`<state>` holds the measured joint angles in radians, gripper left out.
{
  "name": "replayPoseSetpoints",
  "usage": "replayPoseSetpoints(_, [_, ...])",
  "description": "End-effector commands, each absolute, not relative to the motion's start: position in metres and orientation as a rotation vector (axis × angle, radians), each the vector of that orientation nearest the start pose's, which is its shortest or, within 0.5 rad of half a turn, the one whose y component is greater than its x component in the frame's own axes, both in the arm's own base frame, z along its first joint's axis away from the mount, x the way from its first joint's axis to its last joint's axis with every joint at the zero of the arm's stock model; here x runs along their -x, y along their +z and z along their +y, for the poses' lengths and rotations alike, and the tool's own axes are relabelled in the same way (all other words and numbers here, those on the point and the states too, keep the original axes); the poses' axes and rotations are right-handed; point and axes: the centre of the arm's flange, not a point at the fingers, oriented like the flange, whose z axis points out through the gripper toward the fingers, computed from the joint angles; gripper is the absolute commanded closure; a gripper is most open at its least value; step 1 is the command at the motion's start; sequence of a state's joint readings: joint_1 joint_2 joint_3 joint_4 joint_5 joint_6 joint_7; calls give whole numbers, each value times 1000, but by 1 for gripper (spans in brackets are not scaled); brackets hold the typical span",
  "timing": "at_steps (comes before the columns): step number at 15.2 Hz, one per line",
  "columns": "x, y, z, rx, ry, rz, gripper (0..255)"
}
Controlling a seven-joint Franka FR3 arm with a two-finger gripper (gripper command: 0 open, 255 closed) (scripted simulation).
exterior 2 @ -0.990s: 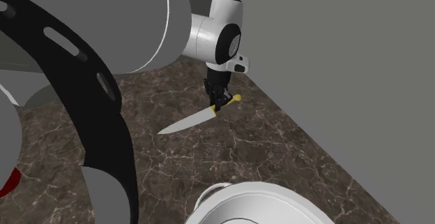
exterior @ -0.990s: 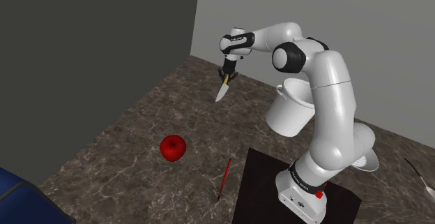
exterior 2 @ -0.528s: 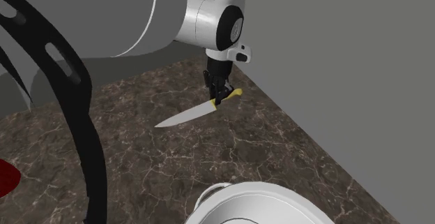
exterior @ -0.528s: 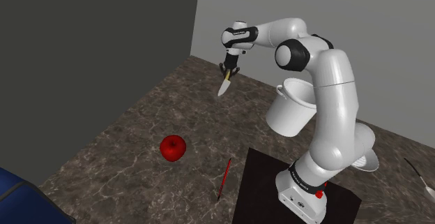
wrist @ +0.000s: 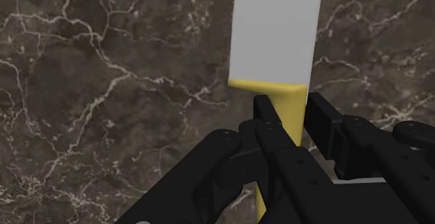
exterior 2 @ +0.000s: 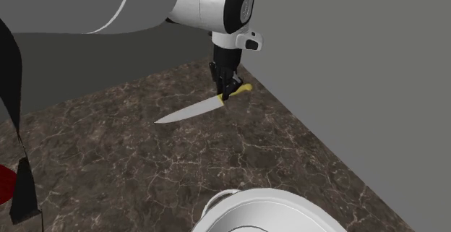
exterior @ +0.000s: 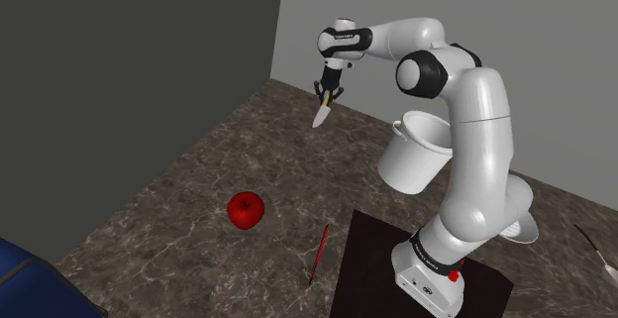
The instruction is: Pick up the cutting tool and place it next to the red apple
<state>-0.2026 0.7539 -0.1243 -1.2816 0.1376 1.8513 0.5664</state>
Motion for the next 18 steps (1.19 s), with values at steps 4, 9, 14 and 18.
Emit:
replayPoseSetpoints(4, [-696,317,-203,2788,284,1377,255])
replayPoseSetpoints(9, [-696,343,-203,2788,284,1377,255])
replayPoseSetpoints(14, [-696,370,-203,2788,284,1377,255])
replayPoseSetpoints(18, [-688,383,-193,2788,284,1377,255])
